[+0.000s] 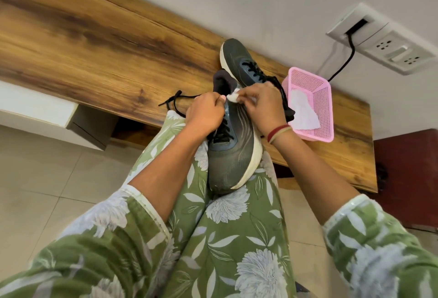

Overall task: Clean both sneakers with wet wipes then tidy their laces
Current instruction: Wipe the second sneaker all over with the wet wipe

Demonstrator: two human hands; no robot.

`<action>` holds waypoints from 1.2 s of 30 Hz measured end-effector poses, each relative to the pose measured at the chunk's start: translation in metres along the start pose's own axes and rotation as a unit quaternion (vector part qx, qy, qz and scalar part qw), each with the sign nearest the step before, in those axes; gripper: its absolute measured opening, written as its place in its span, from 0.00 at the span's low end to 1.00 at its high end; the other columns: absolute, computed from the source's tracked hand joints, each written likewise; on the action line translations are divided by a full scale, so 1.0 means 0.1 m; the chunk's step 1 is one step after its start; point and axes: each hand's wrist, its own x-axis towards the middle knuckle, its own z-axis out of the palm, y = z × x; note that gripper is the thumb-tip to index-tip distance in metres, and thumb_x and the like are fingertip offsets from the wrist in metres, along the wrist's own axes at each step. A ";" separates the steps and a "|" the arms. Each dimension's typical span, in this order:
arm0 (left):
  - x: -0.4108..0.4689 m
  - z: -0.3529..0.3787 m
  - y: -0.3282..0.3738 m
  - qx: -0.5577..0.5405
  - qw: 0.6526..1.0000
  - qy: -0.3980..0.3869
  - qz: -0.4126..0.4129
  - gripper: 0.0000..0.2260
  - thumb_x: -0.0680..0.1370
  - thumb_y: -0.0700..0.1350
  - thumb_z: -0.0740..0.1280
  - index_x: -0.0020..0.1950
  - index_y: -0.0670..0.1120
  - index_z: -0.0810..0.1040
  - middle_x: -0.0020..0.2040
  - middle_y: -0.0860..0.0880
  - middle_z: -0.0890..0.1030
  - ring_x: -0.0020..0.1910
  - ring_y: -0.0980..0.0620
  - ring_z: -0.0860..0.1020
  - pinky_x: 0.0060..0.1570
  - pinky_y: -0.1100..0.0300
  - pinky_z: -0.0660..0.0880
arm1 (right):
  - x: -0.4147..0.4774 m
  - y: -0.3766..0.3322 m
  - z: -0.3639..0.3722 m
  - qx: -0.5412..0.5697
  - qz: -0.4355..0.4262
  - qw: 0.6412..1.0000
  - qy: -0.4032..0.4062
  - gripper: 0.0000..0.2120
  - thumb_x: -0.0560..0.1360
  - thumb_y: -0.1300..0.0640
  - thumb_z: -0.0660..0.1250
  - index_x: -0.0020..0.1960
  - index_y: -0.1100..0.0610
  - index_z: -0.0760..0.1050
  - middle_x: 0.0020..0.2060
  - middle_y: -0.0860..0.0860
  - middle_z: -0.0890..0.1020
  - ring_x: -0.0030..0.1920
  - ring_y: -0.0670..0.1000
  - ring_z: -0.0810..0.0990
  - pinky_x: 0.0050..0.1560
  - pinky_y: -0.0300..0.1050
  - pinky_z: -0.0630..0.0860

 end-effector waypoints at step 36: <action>-0.09 0.01 0.01 0.030 0.999 0.009 0.025 0.16 0.82 0.51 0.57 0.37 0.46 0.71 0.41 0.44 0.77 0.46 0.40 0.76 0.40 0.55 0.67 | -0.73 -0.64 -0.19 -0.261 0.023 0.957 -0.126 0.12 0.74 0.63 0.58 0.44 0.50 0.77 0.40 0.49 0.78 0.50 0.55 0.74 0.51 0.50 0.62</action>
